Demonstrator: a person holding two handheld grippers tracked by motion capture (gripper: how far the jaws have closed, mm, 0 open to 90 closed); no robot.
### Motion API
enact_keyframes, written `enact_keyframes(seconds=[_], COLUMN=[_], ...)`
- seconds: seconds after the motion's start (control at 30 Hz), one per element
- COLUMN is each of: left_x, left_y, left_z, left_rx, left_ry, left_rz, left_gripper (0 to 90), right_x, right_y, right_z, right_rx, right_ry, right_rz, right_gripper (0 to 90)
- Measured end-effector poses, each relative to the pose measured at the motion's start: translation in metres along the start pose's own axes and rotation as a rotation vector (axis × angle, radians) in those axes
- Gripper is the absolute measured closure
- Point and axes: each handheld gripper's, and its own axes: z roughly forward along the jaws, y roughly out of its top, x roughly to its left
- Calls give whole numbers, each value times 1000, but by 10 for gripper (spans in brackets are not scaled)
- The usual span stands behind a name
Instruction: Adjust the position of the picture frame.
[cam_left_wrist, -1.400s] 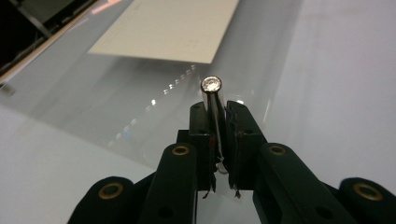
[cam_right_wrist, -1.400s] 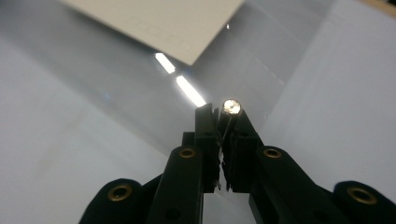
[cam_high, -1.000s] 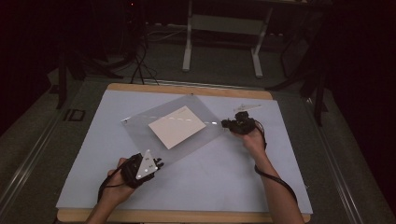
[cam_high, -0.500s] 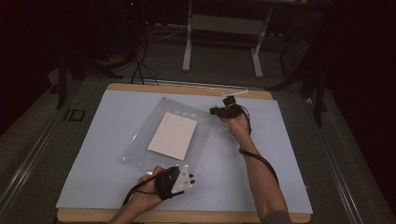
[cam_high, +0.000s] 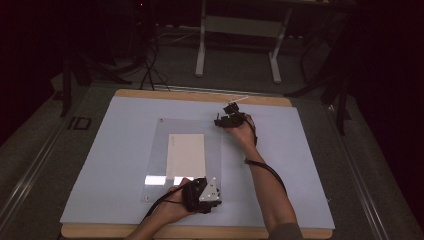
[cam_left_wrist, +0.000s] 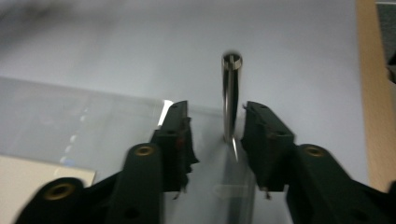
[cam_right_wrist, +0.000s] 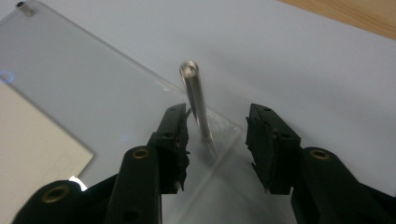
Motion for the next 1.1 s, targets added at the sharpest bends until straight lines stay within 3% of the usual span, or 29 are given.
enact_keyframes(seconds=[0.1, 0.13, 0.23, 0.37, 0.57, 0.67, 0.7, 0.8, 1.1], left_x=[2, 2, 1, 9, 42, 69, 69, 87, 126], left_y=[-7, -12, -15, -18, -20, -20, -20, -17, -10], left_z=[-9, -15, -21, -25, -27, -25, -25, -23, -16], left_rx=[-16, -38, -46, -50, -80, -88, -88, -80, -55], left_ry=[-36, -70, -66, -52, 0, 40, 40, 63, 108], left_rz=[-2, -17, -6, -24, -143, -226, -226, -251, -304], left_gripper=[556, 556, 543, 543, 543, 543, 543, 543, 544], right_x=[-2, -3, -4, -5, 1, 4, 5, 8, 21], right_y=[-3, -7, -11, -21, -40, -47, -50, -57, -74], right_z=[-6, -12, -20, -34, -60, -69, -73, -81, -95], right_rx=[-1, 6, 5, 11, -1, -3, -3, -11, -19], right_ry=[2, 1, 6, 5, 26, 41, 44, 80, 126], right_rz=[-12, -45, -63, -93, -166, -187, -191, -208, -260], right_gripper=[550, 543, 542, 542, 548, 551, 552, 564, 570])
